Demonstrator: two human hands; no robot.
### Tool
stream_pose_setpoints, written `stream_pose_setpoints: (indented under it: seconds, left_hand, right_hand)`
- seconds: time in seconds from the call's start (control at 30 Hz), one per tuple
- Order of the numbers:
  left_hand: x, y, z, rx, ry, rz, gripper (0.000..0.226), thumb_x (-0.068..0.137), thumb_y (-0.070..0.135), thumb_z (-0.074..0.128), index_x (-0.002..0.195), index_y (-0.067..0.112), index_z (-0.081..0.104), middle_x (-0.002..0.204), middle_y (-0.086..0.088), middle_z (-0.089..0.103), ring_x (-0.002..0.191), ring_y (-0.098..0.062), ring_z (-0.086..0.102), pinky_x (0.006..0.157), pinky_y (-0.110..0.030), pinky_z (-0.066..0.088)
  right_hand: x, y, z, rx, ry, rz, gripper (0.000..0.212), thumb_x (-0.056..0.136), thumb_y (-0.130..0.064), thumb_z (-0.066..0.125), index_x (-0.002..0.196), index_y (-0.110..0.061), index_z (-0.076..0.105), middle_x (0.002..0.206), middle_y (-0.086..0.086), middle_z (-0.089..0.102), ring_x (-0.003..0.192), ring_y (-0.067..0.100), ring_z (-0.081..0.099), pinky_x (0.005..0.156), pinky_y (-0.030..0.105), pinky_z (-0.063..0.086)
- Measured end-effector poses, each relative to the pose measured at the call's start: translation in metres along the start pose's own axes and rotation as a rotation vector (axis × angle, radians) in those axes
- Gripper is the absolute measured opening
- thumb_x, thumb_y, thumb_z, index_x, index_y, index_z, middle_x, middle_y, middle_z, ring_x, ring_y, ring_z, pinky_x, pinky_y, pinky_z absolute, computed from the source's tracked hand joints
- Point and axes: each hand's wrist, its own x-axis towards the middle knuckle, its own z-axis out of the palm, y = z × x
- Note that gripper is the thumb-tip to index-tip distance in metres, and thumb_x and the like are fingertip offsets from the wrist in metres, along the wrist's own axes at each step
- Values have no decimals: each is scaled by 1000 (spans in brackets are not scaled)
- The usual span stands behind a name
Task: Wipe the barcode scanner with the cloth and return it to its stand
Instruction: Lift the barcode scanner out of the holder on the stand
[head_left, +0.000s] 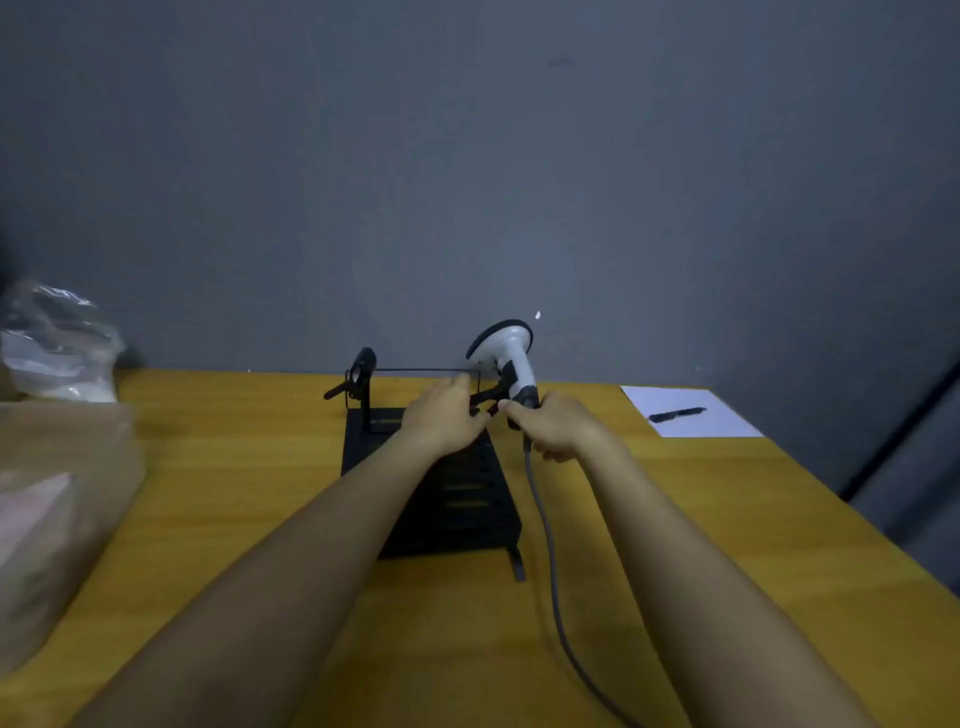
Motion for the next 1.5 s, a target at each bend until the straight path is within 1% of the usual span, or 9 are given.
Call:
stream_pose_setpoints:
  seconds: [0.1, 0.2, 0.27, 0.37, 0.5, 0.67, 0.8, 1.33, 1.5]
  left_hand:
    - [14, -3, 4, -16, -94, -2, 49, 87, 45, 57, 125, 14, 50, 109, -8, 64, 95, -26, 61, 75, -41, 54]
    - [22, -2, 7, -79, -184, 19, 33, 86, 45, 57, 94, 13, 57, 80, -4, 61, 73, -23, 59, 60, -33, 44]
    - [26, -2, 9, -113, -175, 30, 31, 85, 42, 57, 70, 16, 49, 64, -1, 50, 60, -19, 48, 53, -29, 33]
    - [35, -3, 13, -161, -170, 81, 36, 85, 31, 58, 57, 17, 39, 55, 0, 41, 53, -16, 38, 51, -28, 25]
    - [43, -8, 22, -313, -225, 165, 38, 88, 14, 59, 57, 16, 37, 52, 1, 40, 49, -11, 35, 49, -25, 25]
    - [44, -15, 32, -469, -222, 196, 36, 90, 12, 56, 60, 15, 37, 56, -1, 41, 51, -11, 36, 50, -24, 28]
    - [43, -17, 46, -548, -166, 217, 36, 91, 15, 54, 60, 16, 37, 56, -2, 39, 51, -12, 33, 51, -28, 27]
    - [41, -13, 47, -539, -127, 178, 30, 86, 9, 56, 64, 15, 36, 60, -7, 38, 55, -18, 36, 58, -30, 27]
    - [39, -9, 29, -435, -135, 135, 26, 86, 15, 61, 67, 11, 43, 59, -3, 41, 55, -19, 40, 61, -31, 30]
  right_hand:
    - [1, 0, 2, -10, -44, 1, 45, 88, -54, 51, 81, -9, 55, 72, 10, 58, 60, 22, 57, 54, 27, 47]
    - [5, 7, 7, 23, -8, -46, 42, 86, -52, 54, 77, -11, 55, 71, 10, 59, 61, 23, 58, 59, 31, 48]
    - [8, 9, 7, 64, -1, -55, 41, 85, -52, 55, 77, -11, 57, 70, 9, 58, 62, 23, 59, 59, 33, 47]
    - [11, 11, 10, 90, 18, -80, 36, 82, -46, 56, 72, -12, 57, 65, 7, 56, 59, 24, 56, 59, 36, 47]
    - [14, 15, 18, 84, 68, -105, 33, 72, -46, 52, 61, -15, 50, 60, 6, 53, 65, 37, 62, 58, 39, 44]
    - [15, 17, 23, -5, 158, -143, 37, 81, -43, 51, 58, -15, 49, 58, 3, 53, 57, 23, 51, 54, 35, 37]
    - [14, 20, 24, -1, 206, -158, 40, 83, -41, 52, 55, -14, 45, 55, 3, 50, 53, 22, 47, 52, 34, 34]
    - [-1, 17, 2, 243, 509, -281, 45, 89, -45, 52, 56, -19, 34, 48, -4, 34, 46, 16, 34, 49, 32, 26]
    - [-16, 26, 1, 337, 431, -332, 60, 81, -55, 47, 67, 4, 47, 53, 6, 38, 48, 18, 36, 49, 35, 28]
